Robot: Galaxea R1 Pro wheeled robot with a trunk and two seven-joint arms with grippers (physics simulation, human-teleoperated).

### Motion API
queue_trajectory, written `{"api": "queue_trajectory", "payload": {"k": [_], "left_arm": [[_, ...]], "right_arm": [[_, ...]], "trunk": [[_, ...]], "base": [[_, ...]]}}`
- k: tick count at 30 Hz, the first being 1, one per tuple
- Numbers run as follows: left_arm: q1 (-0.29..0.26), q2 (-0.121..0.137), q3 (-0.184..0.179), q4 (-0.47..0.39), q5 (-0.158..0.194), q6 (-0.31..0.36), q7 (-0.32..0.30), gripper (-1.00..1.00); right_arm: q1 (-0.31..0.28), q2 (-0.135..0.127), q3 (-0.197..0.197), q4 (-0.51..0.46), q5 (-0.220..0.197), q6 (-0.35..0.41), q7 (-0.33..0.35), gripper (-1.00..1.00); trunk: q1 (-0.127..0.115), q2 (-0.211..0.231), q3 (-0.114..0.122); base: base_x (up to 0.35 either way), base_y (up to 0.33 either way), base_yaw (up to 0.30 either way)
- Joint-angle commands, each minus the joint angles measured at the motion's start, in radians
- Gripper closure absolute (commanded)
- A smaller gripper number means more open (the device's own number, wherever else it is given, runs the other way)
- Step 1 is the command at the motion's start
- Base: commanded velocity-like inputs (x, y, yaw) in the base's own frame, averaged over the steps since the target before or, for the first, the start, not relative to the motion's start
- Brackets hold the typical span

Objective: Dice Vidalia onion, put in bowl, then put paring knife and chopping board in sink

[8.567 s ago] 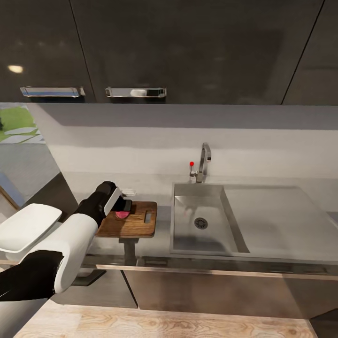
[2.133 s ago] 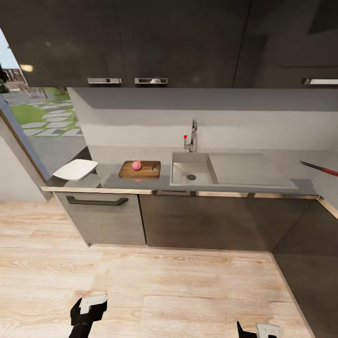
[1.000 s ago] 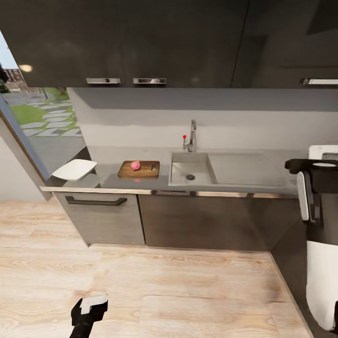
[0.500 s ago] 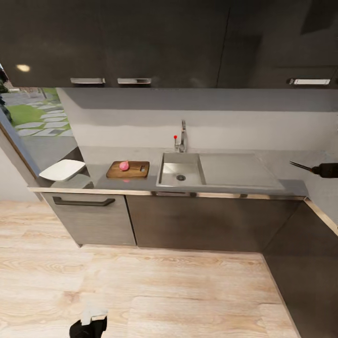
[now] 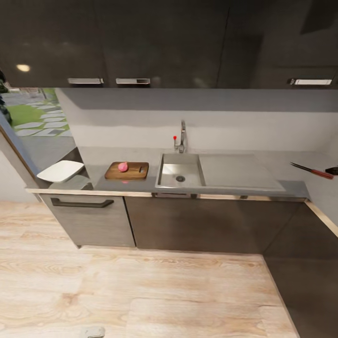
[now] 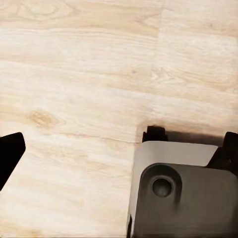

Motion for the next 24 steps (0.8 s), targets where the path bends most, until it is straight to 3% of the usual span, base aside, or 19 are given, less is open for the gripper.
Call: {"api": "queue_trajectory", "payload": {"k": [1,4,8,24], "left_arm": [[-0.001,0.0,-0.008,0.003,0.01,0.013,0.0,-1.0],[-0.001,0.0,-0.008,0.002,0.009,0.074,-0.001,-1.0],[0.0,0.0,-0.008,0.002,0.009,0.099,0.0,-1.0],[0.0,-0.002,-0.009,0.002,0.008,0.108,0.004,-1.0]], "right_arm": [[-0.001,-0.006,-0.001,0.0,0.01,0.003,0.02,-1.0],[-0.001,-0.023,0.001,0.002,0.012,0.003,0.047,-1.0],[-0.001,-0.029,0.001,0.028,0.012,0.003,0.056,-1.0],[0.0,-0.03,0.003,0.096,0.013,0.003,0.056,-1.0]], "trunk": [[0.001,-0.002,-0.002],[0.001,-0.002,-0.002],[0.001,-0.002,-0.002],[0.001,-0.002,-0.002]], "base": [[0.218,-0.001,0.0],[0.271,0.0,0.0],[0.304,0.0,0.0],[0.316,-0.054,0.0]]}}
